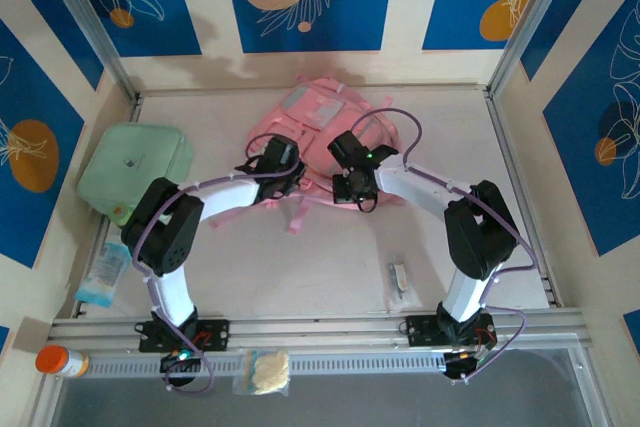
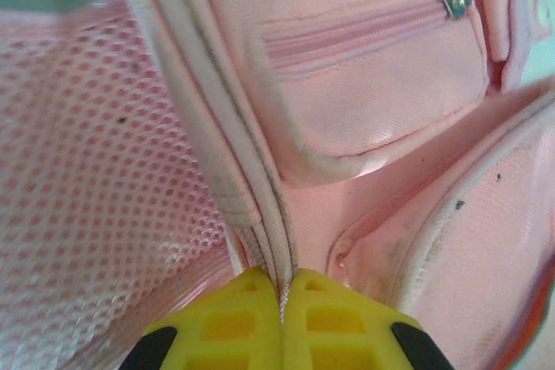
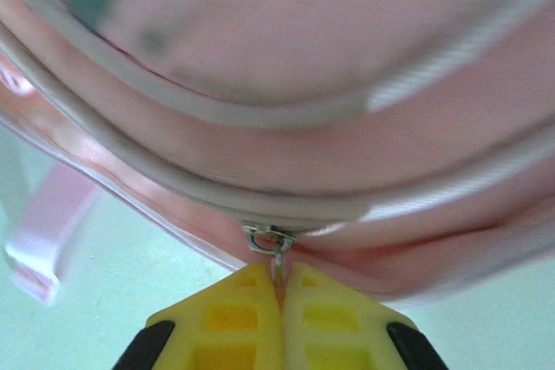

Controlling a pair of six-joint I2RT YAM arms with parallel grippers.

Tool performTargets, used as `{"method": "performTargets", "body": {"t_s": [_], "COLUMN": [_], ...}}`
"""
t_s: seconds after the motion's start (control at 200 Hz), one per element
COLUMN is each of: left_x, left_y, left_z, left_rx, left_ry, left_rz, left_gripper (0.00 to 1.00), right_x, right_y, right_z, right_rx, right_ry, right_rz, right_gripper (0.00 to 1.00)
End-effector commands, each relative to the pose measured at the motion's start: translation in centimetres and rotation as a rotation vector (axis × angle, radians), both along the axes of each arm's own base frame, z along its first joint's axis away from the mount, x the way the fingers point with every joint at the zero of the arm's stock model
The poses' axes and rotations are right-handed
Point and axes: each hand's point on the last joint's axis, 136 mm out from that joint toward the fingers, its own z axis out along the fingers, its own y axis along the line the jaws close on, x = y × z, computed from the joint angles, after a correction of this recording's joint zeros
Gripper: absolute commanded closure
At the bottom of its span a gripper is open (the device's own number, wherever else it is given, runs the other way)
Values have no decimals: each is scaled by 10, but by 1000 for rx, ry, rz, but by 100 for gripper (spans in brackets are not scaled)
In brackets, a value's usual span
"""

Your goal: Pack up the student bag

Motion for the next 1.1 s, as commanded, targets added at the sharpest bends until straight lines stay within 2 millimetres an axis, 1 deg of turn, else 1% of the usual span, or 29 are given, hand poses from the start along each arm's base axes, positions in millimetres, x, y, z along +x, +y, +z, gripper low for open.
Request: {"method": "performTargets", "body": {"t_s": [0.0,0.095,0.15,0.19,0.255,0.31,0.335,0.4,0.45,0.495,0.565,0.64,0.74,0.76,0.82,0.905,0.99,1.095], "left_x": [19,23,25,26,22,16,14,7,2,-4,-14,-21,-30,-33,-39,-44,-48,-52], "left_y": [41,28,21,17,19,22,22,21,19,15,7,-5,-20,-23,-33,-46,-54,-63], "left_z": [15,17,17,18,18,20,22,27,30,32,32,34,31,30,29,25,12,-1], "left_rx": [114,83,53,36,45,41,30,-15,-42,-55,-82,-140,-187,-191,-200,-194,-194,-235], "left_ry": [-49,-54,-66,-80,-77,-76,-81,-95,-97,-92,-91,-96,-78,-78,-80,-81,-46,-27], "left_rz": [18,-38,-55,-73,-77,-69,-64,-44,-43,-45,-41,-42,-43,-40,-36,-53,-59,-40], "left_gripper": [100,100,100,100,100,90,87,82,80,78,75,72,72,72,72,71,70,68], "right_x": [-17,-16,-12,-10,-6,-3,-2,0,1,2,3,4,8,7,8,8,7,3], "right_y": [-2,24,32,33,31,31,30,31,33,33,33,33,33,33,32,30,30,29], "right_z": [1,-5,-9,-13,-16,-16,-16,-17,-19,-22,-28,-33,-37,-37,-35,-26,-14,-4], "right_rx": [-16,58,76,66,47,44,43,51,58,56,53,56,59,58,51,29,11,33], "right_ry": [71,98,103,107,102,90,85,84,85,87,94,96,90,92,86,61,35,23], "right_rz": [95,143,153,151,148,147,146,147,148,148,147,145,143,144,144,149,160,158], "right_gripper": [100,100,100,100,100,100,96,92,84,82,82,81,81,82,90,94,100,100]}}
